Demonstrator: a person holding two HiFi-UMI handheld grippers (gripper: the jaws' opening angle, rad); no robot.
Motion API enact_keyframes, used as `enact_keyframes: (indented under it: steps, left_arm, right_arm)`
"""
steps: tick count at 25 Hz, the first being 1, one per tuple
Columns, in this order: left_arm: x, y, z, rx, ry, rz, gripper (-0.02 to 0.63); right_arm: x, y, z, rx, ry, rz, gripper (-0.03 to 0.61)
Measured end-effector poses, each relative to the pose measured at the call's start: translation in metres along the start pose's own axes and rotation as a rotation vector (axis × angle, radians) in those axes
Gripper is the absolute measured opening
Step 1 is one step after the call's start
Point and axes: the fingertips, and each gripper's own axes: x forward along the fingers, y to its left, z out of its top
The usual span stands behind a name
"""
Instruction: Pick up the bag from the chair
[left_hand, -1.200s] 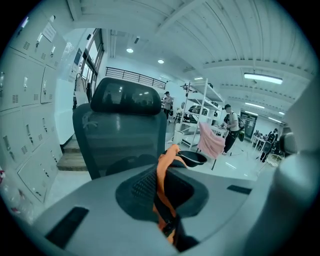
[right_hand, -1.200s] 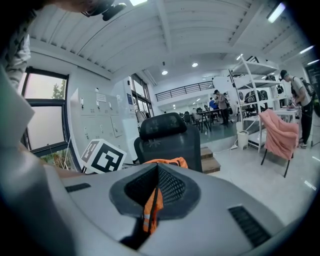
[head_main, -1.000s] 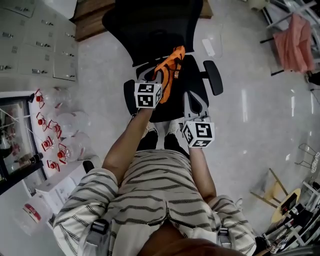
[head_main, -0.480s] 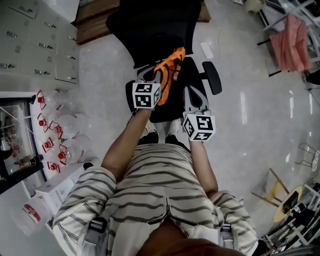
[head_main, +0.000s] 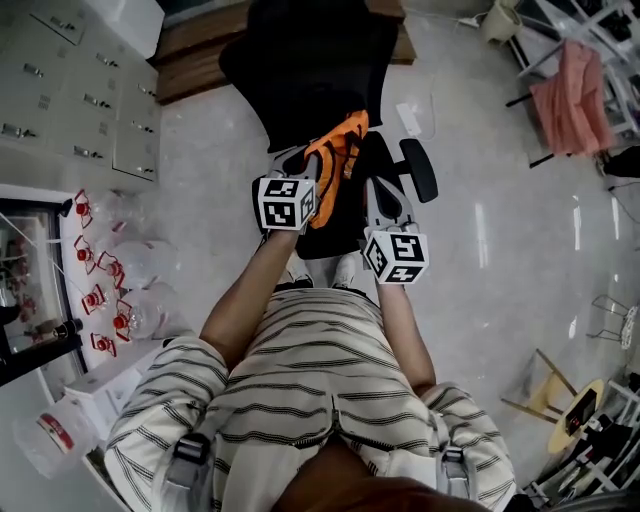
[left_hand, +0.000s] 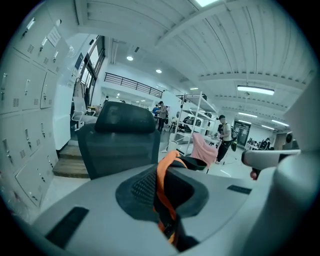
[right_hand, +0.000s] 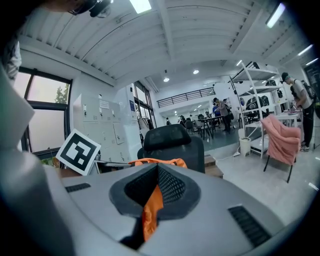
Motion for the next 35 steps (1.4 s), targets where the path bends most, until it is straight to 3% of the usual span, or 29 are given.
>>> enact_keyframes:
  steps: [35]
  left_arm:
    - [-0.072,-0.013,0.058,0.004,-0.19,-0.006,0.031]
  right_arm:
    - [0.006,0.025,0.049,-0.064,-0.1,0.04,0.018]
